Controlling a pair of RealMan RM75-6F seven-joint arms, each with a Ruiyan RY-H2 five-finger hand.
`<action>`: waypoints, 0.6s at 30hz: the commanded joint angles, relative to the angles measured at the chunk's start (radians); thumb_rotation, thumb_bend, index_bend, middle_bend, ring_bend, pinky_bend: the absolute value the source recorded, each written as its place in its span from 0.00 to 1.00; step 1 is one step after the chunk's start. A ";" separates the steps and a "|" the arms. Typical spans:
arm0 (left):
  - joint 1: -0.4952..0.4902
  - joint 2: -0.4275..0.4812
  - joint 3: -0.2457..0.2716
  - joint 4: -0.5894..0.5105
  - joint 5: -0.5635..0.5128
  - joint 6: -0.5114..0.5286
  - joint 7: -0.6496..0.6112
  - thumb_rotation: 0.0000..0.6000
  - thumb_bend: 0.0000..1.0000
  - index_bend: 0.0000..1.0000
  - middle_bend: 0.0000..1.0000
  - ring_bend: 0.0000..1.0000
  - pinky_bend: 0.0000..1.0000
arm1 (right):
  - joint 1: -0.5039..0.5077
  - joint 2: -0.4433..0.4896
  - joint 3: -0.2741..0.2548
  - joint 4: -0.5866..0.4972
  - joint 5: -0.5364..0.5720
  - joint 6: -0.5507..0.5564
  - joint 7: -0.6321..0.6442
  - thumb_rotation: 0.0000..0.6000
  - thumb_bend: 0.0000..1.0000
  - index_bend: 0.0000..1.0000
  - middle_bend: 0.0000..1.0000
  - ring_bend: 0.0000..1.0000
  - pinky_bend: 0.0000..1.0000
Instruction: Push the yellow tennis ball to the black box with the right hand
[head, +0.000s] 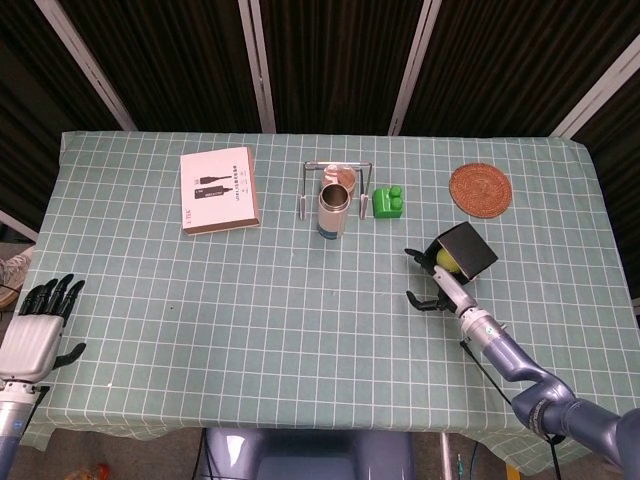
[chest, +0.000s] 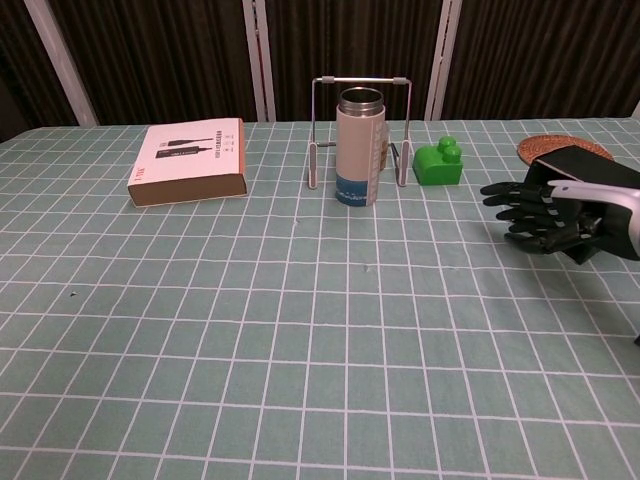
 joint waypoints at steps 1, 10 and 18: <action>0.005 0.006 0.009 -0.007 0.019 0.013 -0.006 1.00 0.17 0.00 0.00 0.01 0.09 | -0.017 0.048 -0.035 -0.086 -0.042 0.045 -0.027 1.00 0.52 0.00 0.00 0.00 0.00; 0.037 0.036 0.041 -0.015 0.108 0.096 -0.061 1.00 0.17 0.00 0.00 0.01 0.09 | -0.113 0.188 -0.125 -0.366 -0.107 0.188 -0.235 1.00 0.52 0.00 0.00 0.00 0.00; 0.062 0.053 0.071 -0.008 0.175 0.153 -0.102 1.00 0.17 0.00 0.00 0.01 0.09 | -0.333 0.282 -0.156 -0.485 -0.083 0.462 -0.894 1.00 0.45 0.00 0.00 0.00 0.00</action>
